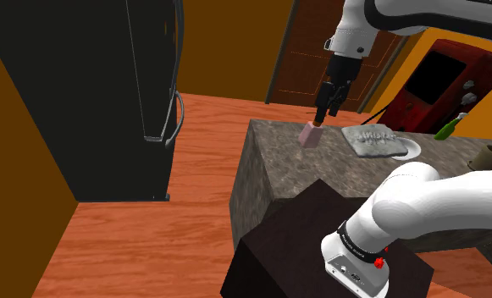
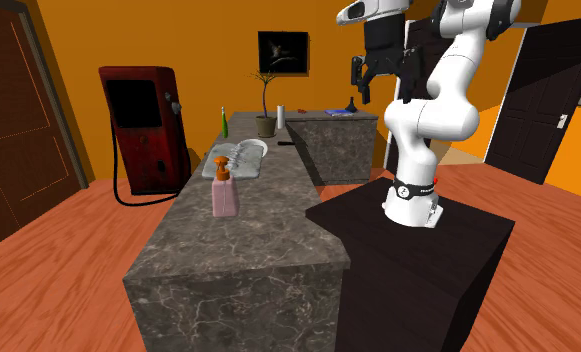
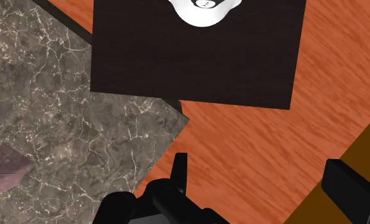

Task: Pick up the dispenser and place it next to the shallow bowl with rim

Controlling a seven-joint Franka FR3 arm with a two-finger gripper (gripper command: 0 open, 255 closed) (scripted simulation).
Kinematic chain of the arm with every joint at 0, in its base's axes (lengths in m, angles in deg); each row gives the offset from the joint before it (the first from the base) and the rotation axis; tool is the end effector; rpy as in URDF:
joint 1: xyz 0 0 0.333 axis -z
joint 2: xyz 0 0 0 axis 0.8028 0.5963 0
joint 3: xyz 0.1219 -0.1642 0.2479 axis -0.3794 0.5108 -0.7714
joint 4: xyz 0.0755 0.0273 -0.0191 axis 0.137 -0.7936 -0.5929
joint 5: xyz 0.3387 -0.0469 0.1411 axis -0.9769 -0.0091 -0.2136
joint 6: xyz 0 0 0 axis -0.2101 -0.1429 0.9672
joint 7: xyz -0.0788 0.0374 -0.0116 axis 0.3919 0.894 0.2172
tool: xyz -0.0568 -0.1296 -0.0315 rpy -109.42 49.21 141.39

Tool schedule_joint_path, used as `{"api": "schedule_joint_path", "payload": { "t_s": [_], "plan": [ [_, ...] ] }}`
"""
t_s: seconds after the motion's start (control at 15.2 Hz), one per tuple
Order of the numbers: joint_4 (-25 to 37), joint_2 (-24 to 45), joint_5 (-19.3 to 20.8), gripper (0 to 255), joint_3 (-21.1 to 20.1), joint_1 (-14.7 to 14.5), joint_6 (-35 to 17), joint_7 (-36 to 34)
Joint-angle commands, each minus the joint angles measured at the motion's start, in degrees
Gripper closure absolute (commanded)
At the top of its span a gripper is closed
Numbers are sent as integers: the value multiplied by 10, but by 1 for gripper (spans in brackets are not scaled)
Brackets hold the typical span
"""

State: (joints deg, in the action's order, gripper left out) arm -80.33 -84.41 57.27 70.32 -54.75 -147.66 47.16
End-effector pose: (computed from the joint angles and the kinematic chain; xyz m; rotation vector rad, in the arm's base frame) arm 0.2586 0.0064 0.5226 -3.0425 -0.1184 0.2568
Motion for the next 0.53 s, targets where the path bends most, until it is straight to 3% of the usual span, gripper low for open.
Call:
{"api": "schedule_joint_path", "payload": {
  "t_s": [0.0, 0.46],
  "plan": [
    [0, 0, 0, 0, 0, 0, 0, 0],
    [2, 69, 55, 0, 81, 31, -70, 84]
  ]
}}
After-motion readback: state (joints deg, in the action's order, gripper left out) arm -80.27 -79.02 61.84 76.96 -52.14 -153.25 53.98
